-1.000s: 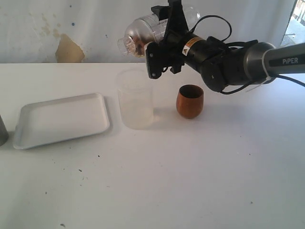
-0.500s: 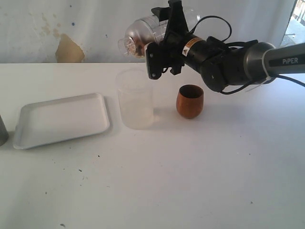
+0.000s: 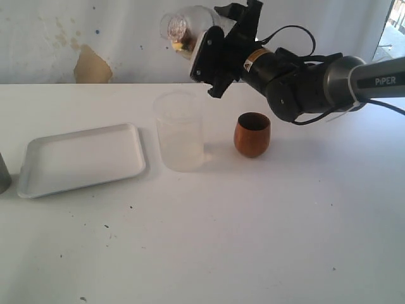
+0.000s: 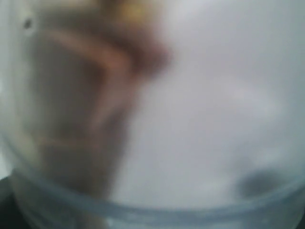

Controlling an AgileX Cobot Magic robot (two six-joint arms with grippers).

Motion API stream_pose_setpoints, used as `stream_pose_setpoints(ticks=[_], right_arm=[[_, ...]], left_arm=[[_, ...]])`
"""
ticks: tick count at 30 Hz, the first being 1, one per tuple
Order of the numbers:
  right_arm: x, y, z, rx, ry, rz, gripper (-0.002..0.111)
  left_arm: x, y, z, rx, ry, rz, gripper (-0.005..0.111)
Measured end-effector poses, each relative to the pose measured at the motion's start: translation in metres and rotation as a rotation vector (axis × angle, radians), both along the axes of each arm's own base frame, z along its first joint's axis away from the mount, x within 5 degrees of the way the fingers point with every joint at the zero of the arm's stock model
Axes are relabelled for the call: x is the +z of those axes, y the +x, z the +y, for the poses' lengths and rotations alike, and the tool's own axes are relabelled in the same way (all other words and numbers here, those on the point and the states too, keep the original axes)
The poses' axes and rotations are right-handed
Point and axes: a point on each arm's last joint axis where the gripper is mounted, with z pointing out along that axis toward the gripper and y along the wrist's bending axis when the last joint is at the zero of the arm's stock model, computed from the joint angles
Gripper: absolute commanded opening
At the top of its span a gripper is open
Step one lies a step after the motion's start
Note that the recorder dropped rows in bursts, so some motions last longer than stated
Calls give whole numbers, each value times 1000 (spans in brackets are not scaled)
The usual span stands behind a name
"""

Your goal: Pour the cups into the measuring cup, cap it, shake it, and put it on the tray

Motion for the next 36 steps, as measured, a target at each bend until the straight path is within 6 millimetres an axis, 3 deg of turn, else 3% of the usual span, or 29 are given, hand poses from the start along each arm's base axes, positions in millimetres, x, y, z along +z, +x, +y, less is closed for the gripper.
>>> stream_pose_setpoints(ticks=[7,36], right_arm=[[2,0,0,9,166,39,0],[3,0,0,10,176,41,0]], left_arm=[[0,0,0,0,0,0,0],[0,0,0,0,0,0,0]])
